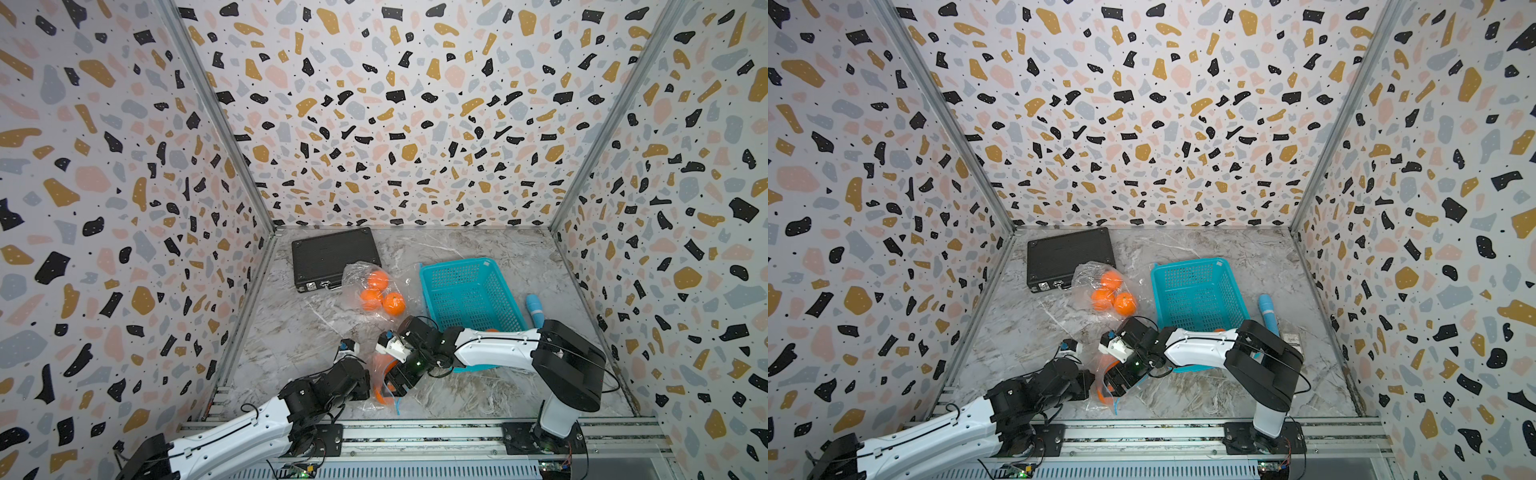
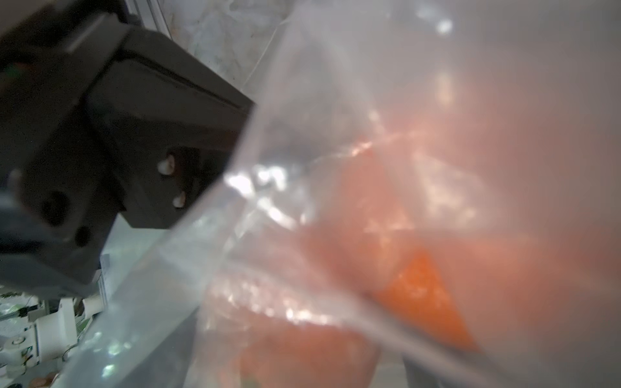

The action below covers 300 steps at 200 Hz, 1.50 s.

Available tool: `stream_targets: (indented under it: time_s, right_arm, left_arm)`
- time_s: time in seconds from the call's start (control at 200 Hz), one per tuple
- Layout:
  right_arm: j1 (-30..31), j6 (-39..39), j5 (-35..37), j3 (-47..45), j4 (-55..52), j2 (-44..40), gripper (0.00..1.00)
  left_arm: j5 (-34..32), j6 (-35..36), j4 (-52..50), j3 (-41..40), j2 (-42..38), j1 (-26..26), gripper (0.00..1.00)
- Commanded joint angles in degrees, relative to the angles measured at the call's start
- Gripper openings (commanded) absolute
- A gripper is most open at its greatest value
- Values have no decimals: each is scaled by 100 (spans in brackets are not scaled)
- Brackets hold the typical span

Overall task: Open the zip-top bag and take out the orange
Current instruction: Pick up the orange from the zipper food storage bag.

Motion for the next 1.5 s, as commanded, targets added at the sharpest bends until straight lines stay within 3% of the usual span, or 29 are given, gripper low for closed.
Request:
stream_targets:
  time_s: [0.0, 0.125, 0.275, 0.551, 0.656, 0.796, 0.921, 1.031, 1.096, 1.241, 1.377, 1.497]
  right_arm:
    - [-181, 64, 848, 122, -325, -309, 87]
    - [-420, -10, 1095, 82, -328, -592, 87]
    - [-426, -49, 880, 88, -397, -258, 84]
    - [-337, -314, 1100, 366, 63, 147, 85]
    - [-322, -270, 815, 736, -85, 562, 83]
    - [-277, -201, 948, 801, 2, 947, 84]
    - [-276, -143, 1614, 1066, -226, 1168, 75]
    - [-276, 72, 2840, 727, -201, 706, 71]
    - [-276, 112, 3043, 528, -123, 402, 71]
    - [-320, -40, 2641, 320, 1, 88, 76]
    - [-434, -195, 1429, 423, 126, 281, 79]
    - [-459, -56, 1604, 369, 157, 58, 82]
  left_arm:
    - [-622, 187, -103, 234, 73, 234, 0]
    - [-377, 444, 164, 255, 318, 896, 0]
    - [304, 718, 1111, 46, 949, 1513, 0]
    - [387, 809, 1841, -21, 1622, 1513, 0]
    - [622, 858, 2019, -47, 1890, 1513, 0]
    - [572, 864, 2094, -141, 1895, 1514, 0]
    - [519, 865, 1925, -161, 1620, 1513, 0]
    - [47, 800, 1484, -208, 1469, 1516, 0]
    - [-77, 713, 1549, -338, 1445, 1539, 0]
    - [-215, 688, 1406, -293, 1433, 1540, 0]
    - [-178, 730, 1507, -239, 1411, 1539, 0]
    - [-355, 680, 1251, -117, 1422, 1552, 0]
